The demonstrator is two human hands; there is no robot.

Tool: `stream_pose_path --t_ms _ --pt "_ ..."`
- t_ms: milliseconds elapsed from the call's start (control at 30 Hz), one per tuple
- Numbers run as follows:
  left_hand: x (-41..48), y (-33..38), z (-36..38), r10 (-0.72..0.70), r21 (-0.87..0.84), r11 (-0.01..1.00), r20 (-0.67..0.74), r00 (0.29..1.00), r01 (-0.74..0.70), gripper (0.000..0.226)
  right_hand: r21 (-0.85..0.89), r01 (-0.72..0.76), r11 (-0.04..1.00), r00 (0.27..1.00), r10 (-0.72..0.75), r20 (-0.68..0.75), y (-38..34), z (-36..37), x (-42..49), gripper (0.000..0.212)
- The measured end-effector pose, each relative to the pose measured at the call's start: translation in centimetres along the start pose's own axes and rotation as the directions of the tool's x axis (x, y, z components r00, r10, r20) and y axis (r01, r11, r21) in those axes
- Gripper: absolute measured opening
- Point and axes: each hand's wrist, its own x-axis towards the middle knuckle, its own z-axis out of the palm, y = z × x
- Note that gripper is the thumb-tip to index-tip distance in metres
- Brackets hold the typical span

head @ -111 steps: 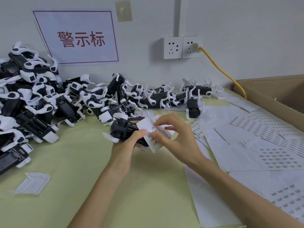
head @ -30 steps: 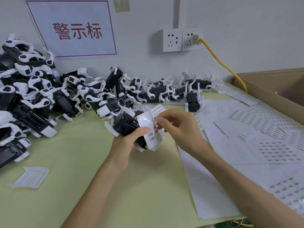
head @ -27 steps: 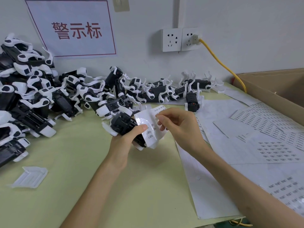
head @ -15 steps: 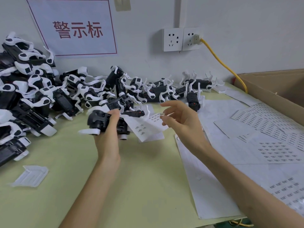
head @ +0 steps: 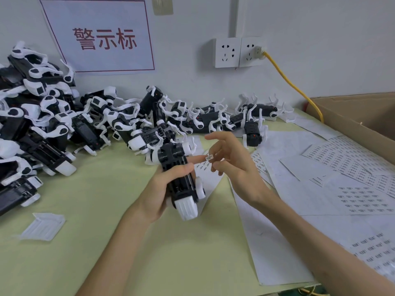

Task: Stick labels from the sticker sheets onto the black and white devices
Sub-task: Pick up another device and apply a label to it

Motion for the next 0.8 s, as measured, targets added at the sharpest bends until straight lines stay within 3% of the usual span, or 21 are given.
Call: stream_pose_path --t_ms 233,333,500,667,800 --pt "-0.1 -0.2 0.4 -0.016 0.010 1.000 0.023 1.000 0.015 0.055 -0.139 -0.002 0.990 1.000 -0.002 -0.026 0.4 0.1 -0.1 0.048" --pt "0.0 -0.5 0.5 -0.001 0.044 0.999 0.060 0.998 -0.001 0.054 -0.130 -0.081 0.988 0.997 0.078 -0.029 0.4 0.0 0.1 0.052" --pt "0.1 -0.9 0.7 0.038 0.053 0.998 0.064 0.997 -0.041 0.052 0.044 -0.348 0.936 0.936 0.350 -0.040 0.3 -0.3 0.5 0.035" --pt "0.2 -0.9 0.5 0.063 0.053 0.996 0.043 0.997 -0.066 0.056 0.305 -0.445 0.842 0.890 0.455 0.042 -0.2 -1.1 0.9 0.018" --pt "0.4 -1.1 0.5 0.085 0.072 0.994 0.019 0.996 -0.086 0.052 0.345 -0.490 0.801 0.871 0.471 0.142 -0.3 -1.2 0.9 0.018"
